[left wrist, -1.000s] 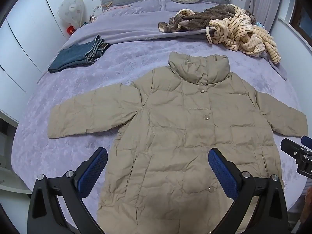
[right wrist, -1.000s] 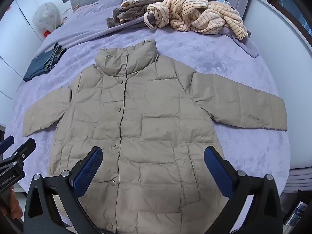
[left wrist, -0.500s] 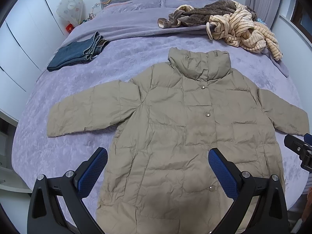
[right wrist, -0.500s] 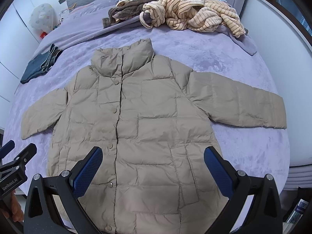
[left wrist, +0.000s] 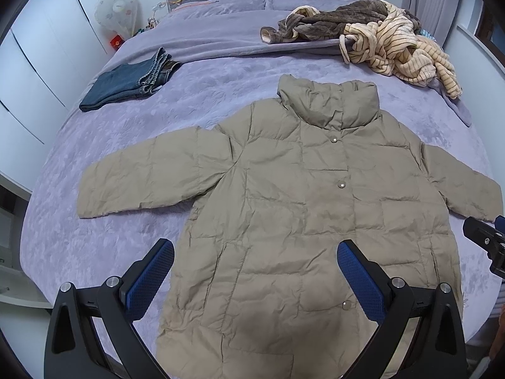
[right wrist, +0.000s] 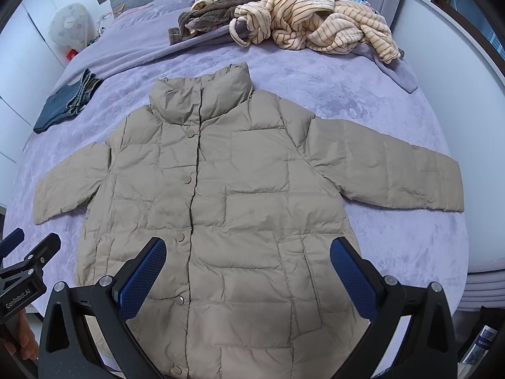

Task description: Fold large clothes

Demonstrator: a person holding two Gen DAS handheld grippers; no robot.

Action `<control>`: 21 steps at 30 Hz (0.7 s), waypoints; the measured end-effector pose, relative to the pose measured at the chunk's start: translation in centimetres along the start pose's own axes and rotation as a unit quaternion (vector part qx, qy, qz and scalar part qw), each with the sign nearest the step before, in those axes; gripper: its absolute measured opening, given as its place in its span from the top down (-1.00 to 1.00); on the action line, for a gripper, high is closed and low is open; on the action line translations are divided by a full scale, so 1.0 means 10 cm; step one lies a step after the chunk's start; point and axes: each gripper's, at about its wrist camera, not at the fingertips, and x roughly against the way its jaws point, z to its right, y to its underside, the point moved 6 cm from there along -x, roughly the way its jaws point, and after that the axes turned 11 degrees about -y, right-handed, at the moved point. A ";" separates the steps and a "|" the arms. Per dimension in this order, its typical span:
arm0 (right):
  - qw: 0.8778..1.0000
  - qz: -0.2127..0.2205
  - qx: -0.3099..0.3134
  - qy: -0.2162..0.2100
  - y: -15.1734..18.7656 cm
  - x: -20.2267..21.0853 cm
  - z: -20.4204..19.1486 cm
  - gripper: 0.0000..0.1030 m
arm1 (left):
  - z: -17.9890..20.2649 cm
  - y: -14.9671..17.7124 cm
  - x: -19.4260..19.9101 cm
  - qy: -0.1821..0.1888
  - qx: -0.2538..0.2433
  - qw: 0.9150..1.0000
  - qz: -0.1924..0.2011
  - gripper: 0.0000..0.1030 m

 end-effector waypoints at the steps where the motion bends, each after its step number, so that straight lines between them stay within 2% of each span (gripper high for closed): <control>1: 1.000 0.000 0.000 0.000 0.00 0.00 0.00 -1.00 | 0.00 0.00 0.00 0.000 0.000 1.000 0.000 -1.00; 21: 1.000 -0.005 0.008 0.002 -0.02 -0.07 -0.05 -1.00 | -0.04 0.03 -0.09 -0.004 0.008 1.000 -0.010 -1.00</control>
